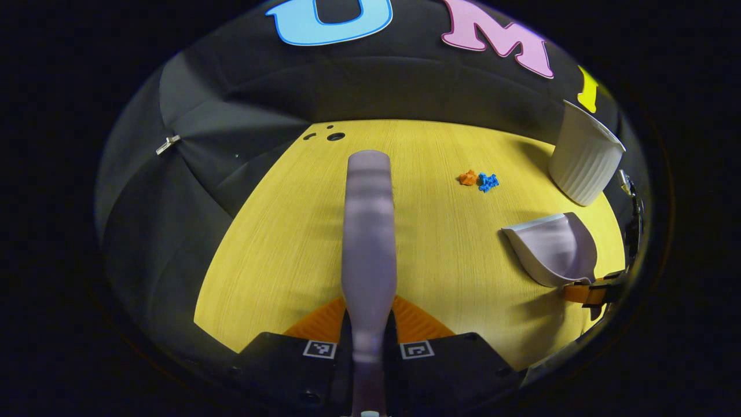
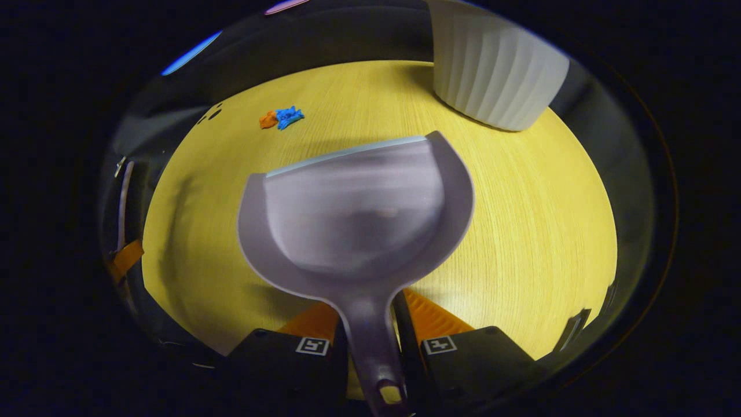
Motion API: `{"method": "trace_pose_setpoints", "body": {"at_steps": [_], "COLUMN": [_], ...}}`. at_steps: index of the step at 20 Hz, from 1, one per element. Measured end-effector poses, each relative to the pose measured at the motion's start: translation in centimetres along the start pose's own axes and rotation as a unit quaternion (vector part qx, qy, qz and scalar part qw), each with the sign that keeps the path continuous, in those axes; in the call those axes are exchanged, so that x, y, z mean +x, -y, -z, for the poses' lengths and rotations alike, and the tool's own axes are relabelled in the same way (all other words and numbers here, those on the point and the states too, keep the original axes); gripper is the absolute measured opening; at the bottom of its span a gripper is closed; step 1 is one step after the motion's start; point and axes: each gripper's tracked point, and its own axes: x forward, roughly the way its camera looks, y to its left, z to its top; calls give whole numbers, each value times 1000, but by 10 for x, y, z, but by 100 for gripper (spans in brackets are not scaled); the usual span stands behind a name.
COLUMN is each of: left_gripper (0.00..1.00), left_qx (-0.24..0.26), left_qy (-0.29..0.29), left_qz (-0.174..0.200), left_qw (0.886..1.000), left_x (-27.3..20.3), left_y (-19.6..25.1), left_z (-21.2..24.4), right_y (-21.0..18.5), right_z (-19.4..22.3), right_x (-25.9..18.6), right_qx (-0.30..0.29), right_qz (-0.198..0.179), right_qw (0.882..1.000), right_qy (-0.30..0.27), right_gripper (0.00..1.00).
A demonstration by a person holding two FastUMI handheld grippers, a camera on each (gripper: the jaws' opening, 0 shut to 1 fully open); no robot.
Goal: Pick up the small broom and dustpan from the desktop, sweep the trash into the dustpan with the broom, and then empty the trash into the garbage bin.
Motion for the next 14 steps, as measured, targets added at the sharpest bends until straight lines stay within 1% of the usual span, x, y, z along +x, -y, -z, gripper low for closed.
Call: {"method": "trace_pose_setpoints", "body": {"at_steps": [1,2,3,9,12,14], "left_gripper": [25,29,25,26,25,25], "left_qx": [2,8,15,79,111,139], "left_qy": [-3,-5,-8,-25,-44,-50], "left_qz": [5,12,18,49,74,76], "left_qw": [1000,1000,1000,995,990,986], "left_x": [6,10,16,61,88,108], "left_y": [6,10,15,37,53,60], "left_z": [-3,-7,-11,-50,-70,-87], "right_y": [1,2,4,25,33,39], "right_z": [-2,0,-1,-19,-23,-23], "right_x": [1,1,1,-11,-19,-24], "right_qx": [-11,-15,-19,-79,-86,-90], "right_qz": [-12,-19,-22,-30,-37,-42], "right_qw": [1000,1000,1000,996,995,994], "right_qy": [3,2,3,29,39,40], "right_gripper": [40,37,36,36,36,36]}}
